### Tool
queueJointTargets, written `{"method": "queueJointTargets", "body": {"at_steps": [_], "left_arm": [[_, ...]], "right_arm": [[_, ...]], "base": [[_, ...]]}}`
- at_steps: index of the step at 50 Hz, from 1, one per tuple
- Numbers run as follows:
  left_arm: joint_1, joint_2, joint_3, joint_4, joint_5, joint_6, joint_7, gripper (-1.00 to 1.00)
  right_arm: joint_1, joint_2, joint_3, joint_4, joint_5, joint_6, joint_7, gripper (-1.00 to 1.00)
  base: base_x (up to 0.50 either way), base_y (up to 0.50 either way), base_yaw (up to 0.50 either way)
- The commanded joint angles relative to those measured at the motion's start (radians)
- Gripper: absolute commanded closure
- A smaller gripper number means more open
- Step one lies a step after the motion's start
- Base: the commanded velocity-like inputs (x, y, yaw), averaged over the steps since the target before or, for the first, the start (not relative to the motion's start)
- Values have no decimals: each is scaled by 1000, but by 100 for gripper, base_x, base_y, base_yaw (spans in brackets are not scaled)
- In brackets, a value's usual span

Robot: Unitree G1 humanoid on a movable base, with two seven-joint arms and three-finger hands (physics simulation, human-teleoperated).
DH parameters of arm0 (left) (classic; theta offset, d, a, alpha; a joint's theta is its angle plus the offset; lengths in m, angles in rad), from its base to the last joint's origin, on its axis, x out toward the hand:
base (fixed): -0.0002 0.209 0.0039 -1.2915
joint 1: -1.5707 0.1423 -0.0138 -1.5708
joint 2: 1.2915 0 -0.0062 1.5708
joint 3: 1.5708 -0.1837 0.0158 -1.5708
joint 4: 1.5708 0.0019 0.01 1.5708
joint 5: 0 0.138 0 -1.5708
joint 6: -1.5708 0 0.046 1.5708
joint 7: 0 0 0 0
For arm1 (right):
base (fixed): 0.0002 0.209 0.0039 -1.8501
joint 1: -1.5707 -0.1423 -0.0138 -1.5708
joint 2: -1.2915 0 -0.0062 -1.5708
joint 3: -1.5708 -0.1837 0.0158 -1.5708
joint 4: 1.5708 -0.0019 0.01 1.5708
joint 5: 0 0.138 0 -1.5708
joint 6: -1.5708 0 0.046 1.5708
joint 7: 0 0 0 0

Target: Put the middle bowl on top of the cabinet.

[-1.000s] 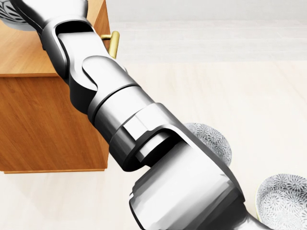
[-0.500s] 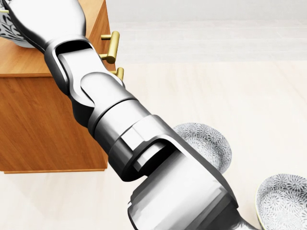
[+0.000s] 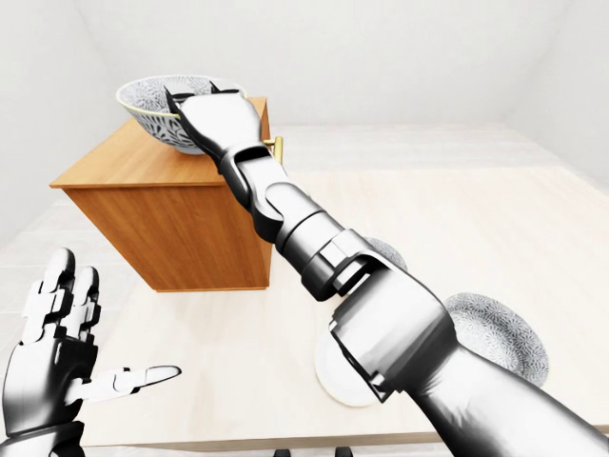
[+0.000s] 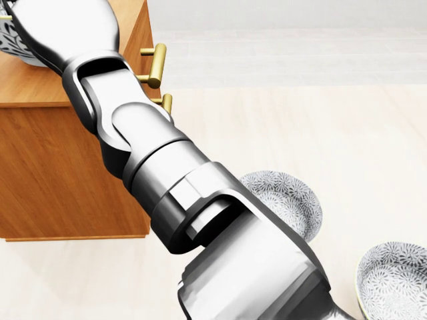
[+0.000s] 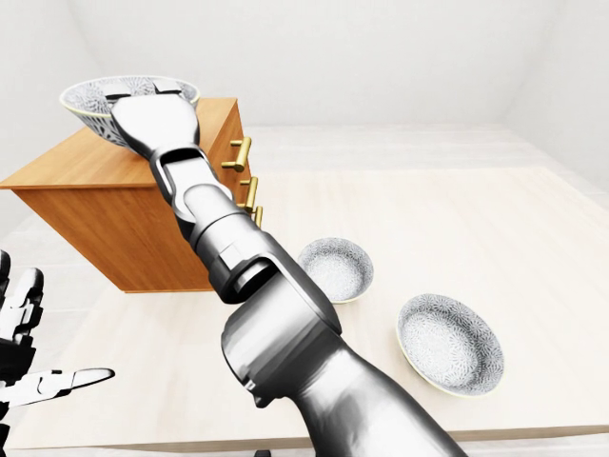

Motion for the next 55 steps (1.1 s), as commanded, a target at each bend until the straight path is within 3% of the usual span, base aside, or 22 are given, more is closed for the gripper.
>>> {"method": "queueJointTargets", "body": {"at_steps": [1, 13, 19, 24, 29, 38, 42, 45, 48, 55], "left_arm": [[-1, 2, 2, 9, 0, -5, -1, -100], [-5, 1, -9, 33, 11, -23, 1, -100], [-6, 7, -9, 30, 7, -14, 6, -100], [-16, 4, -31, 51, 30, -26, 15, -100], [-9, 4, -38, 45, 29, -27, 18, -100], [-13, 9, -44, 70, 38, -42, 28, -100], [-13, 12, -51, 70, 41, -40, 32, -100], [-7, 8, -56, 70, 48, -52, 33, -100], [-8, 7, -62, 78, 54, -61, 34, -100], [-7, 10, -66, 75, 56, -57, 39, -100]], "right_arm": [[6, -8, -9, 5, -67, 0, -7, 87], [-13, -12, -31, 7, -37, 0, 5, 77], [-8, -13, -23, 8, -41, 0, 0, 72], [3, -10, -19, 10, -43, 0, -6, 64], [6, -13, -18, 13, -43, 0, -9, 40], [7, -11, -16, 11, -43, 0, -16, 16], [7, -11, -16, 10, -43, 0, -17, -2], [13, -14, -11, 9, -50, 0, -21, -24], [12, -15, -13, 11, -50, 0, -25, -31], [13, -17, -17, 12, -48, 0, -27, -62]], "base": [[0, 0, 0], [0, 0, 0], [0, 0, 0], [0, 0, 0], [0, 0, 0], [0, 0, 0], [0, 0, 0], [0, 0, 0], [0, 0, 0], [0, 0, 0]]}}
